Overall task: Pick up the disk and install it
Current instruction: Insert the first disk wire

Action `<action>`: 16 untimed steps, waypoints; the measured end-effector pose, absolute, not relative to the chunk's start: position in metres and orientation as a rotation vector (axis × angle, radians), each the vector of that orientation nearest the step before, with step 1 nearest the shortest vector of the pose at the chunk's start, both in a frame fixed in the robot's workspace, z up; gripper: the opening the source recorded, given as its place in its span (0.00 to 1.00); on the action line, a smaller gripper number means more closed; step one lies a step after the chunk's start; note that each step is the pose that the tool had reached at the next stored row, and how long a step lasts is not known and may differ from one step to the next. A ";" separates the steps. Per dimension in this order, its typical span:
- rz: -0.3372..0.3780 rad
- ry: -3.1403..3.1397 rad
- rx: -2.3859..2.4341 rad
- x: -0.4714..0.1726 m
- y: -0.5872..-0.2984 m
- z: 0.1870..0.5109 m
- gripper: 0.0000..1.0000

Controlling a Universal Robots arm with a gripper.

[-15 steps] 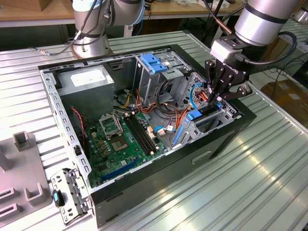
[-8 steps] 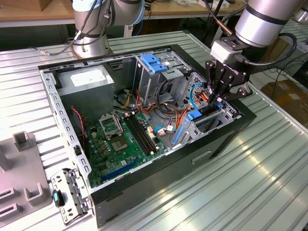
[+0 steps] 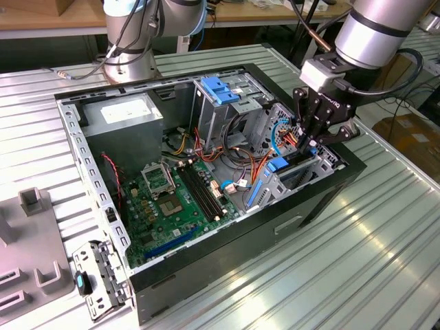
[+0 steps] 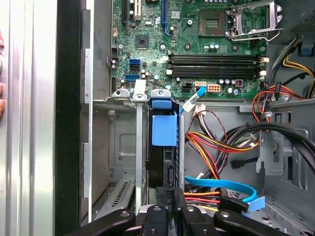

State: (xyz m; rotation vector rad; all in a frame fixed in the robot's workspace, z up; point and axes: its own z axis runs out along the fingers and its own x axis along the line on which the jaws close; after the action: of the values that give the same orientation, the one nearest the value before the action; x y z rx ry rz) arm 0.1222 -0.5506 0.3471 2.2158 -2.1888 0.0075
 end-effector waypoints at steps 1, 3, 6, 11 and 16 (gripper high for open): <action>0.007 -2.189 2.216 0.122 -0.551 0.347 0.16; 0.006 -2.189 2.216 0.122 -0.551 0.347 0.16; 0.007 -2.189 2.216 0.122 -0.550 0.348 0.16; 0.007 -2.190 2.215 0.122 -0.550 0.348 0.16; 0.007 -2.191 2.215 0.122 -0.550 0.349 0.16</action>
State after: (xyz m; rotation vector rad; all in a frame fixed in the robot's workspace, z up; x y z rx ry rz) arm 0.1222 -0.5495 0.3486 2.2146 -2.1909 0.0067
